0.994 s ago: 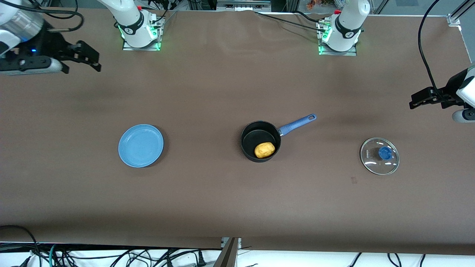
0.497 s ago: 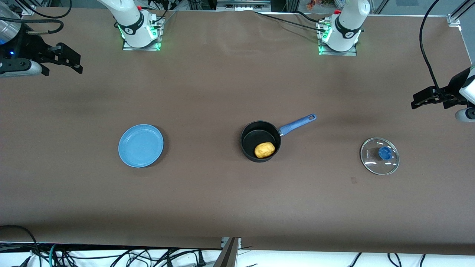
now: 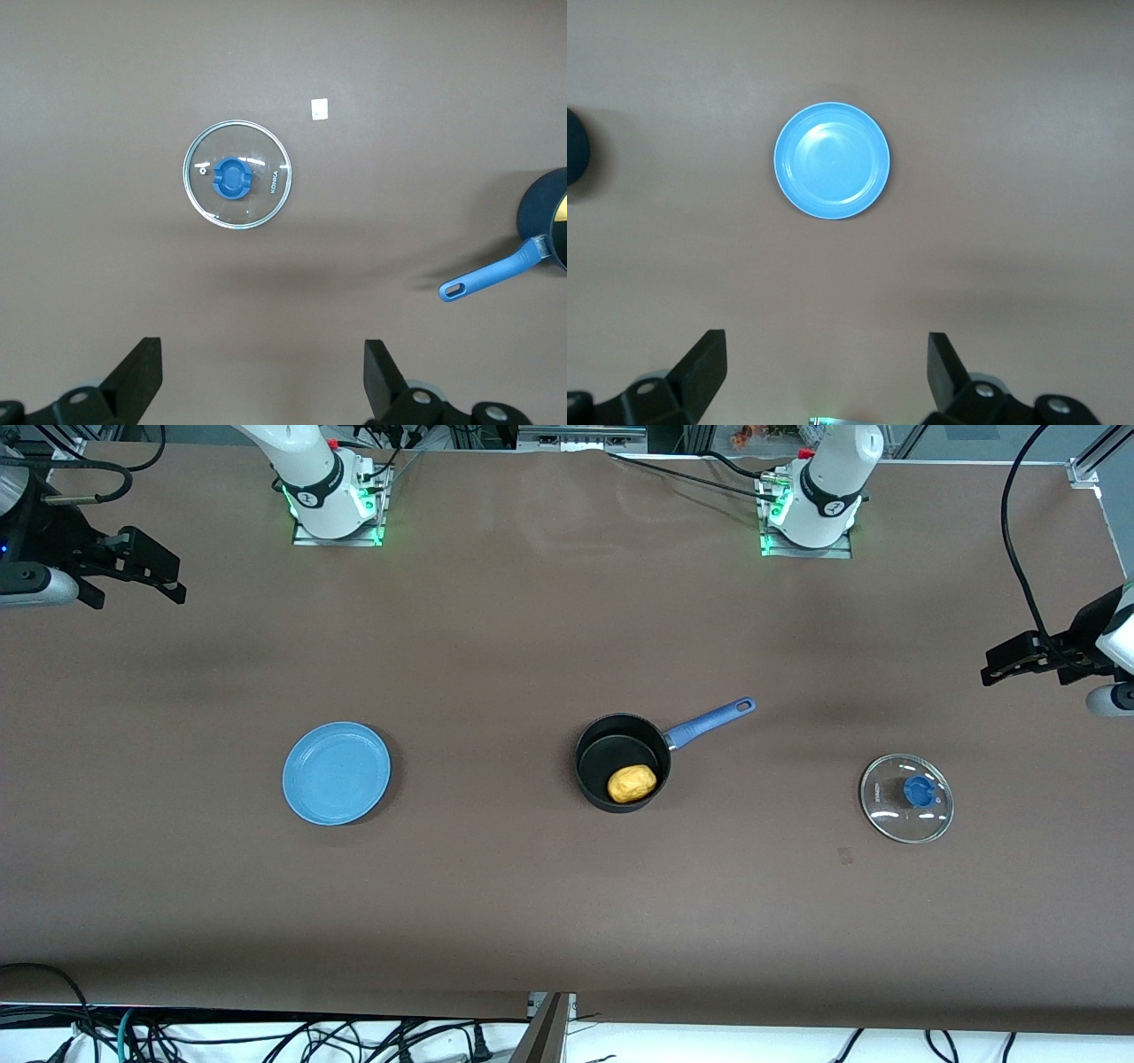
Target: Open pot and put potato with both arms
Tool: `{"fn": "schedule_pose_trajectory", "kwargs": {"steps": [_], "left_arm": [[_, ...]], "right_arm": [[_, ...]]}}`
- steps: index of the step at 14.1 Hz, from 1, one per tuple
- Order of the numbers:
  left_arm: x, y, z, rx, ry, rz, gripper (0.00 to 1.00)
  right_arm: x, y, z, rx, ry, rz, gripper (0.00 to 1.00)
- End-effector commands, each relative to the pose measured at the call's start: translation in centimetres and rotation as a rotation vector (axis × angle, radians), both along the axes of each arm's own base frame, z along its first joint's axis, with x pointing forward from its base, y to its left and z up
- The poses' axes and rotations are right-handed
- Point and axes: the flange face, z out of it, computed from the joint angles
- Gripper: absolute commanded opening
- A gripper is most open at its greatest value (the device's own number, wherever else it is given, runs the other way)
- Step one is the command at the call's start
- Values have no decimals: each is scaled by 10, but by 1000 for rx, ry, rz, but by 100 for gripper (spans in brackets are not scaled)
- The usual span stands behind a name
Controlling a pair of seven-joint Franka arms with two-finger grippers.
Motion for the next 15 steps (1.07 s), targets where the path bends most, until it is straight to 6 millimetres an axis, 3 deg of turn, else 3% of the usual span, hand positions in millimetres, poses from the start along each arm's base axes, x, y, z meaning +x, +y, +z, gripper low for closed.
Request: {"fn": "schedule_pose_trajectory", "kwargs": {"steps": [1,5,15], "left_arm": [[3,-2,6,16,4,-7,100],[3,-1,6,15,4,-5,100],[3,-2,6,13,3,-7,100]], "right_arm": [[3,-3,3,2,11,20,100],[6,-12,1,-24,10,7,100],[11,-11,-6,-24,13,5,100]]}}
